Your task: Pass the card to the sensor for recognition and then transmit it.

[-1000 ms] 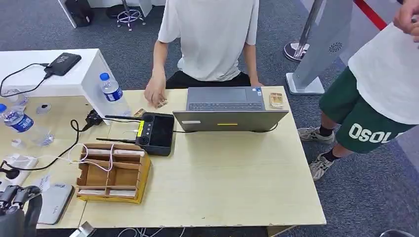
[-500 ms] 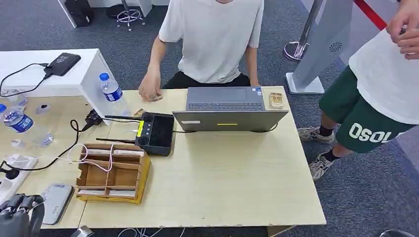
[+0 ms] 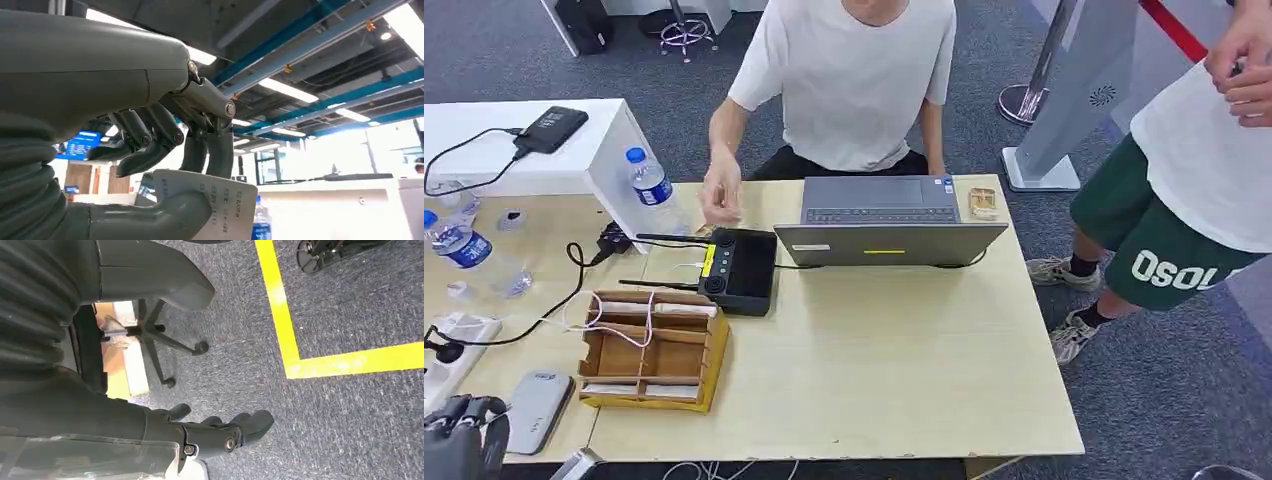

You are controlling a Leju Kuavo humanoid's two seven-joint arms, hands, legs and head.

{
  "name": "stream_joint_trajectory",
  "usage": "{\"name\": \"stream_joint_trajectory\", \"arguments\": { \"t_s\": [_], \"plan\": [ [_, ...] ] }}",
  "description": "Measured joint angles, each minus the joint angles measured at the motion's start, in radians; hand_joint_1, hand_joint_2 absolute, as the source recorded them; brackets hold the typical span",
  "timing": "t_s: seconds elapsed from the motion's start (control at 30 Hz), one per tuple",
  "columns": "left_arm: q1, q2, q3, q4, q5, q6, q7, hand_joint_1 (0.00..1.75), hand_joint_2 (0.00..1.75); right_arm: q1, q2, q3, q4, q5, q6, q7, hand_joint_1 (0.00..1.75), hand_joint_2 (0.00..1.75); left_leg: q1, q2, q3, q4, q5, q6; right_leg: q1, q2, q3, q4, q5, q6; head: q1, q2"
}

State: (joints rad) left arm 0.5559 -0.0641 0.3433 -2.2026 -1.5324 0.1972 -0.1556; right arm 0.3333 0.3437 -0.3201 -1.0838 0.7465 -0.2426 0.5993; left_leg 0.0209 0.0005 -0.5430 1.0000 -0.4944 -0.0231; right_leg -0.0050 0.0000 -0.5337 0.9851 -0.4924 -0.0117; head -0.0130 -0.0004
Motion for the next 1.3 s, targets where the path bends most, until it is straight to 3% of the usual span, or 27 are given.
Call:
{"name": "stream_joint_trajectory", "arguments": {
  "t_s": [0.17,0.33,0.67,0.97,1.3],
  "plan": [
    [0.001,0.021,-0.015,0.01,0.0,0.0,0.005,1.75,1.75,0.0,0.0,0.0,0.0,0.0,0.0,0.0,0.0,1.75,0.0,0.0,0.0,0.0,0.0,0.0,0.0,0.0,0.001,0.0,0.0,0.0,0.0,0.0],
    [0.013,0.048,-0.023,0.033,0.0,-0.013,0.072,1.75,1.75,0.0,0.0,-0.001,0.0,0.002,0.003,0.0,0.0,1.75,0.0,0.0,0.0,0.0,0.0,0.0,0.0,0.0,0.001,0.0,0.0,0.0,0.0,0.0],
    [0.019,0.037,0.024,0.107,0.0,-0.005,0.009,1.75,1.75,0.0,0.0,-0.01,0.0,0.006,0.016,0.0,0.0,1.75,0.0,0.0,-0.001,0.0,0.0,0.0,0.0,0.0,0.001,0.0,0.0,0.0,0.0,0.0],
    [0.019,0.029,0.08,0.177,0.0,-0.006,0.033,1.75,1.75,0.001,0.0,-0.015,-0.003,0.008,0.016,0.0,0.0,1.75,0.0,0.0,-0.001,0.0,0.0,0.0,0.0,0.0,0.001,0.0,0.0,0.0,0.0,0.0],
    [-0.004,0.025,0.15,0.274,0.0,0.013,0.013,1.75,1.75,0.0,0.0,-0.017,-0.003,0.008,0.017,-0.001,0.0,1.75,0.0,0.0,-0.001,0.0,0.0,0.0,0.0,0.0,0.001,0.0,0.0,0.0,0.0,0.0]
  ]
}}
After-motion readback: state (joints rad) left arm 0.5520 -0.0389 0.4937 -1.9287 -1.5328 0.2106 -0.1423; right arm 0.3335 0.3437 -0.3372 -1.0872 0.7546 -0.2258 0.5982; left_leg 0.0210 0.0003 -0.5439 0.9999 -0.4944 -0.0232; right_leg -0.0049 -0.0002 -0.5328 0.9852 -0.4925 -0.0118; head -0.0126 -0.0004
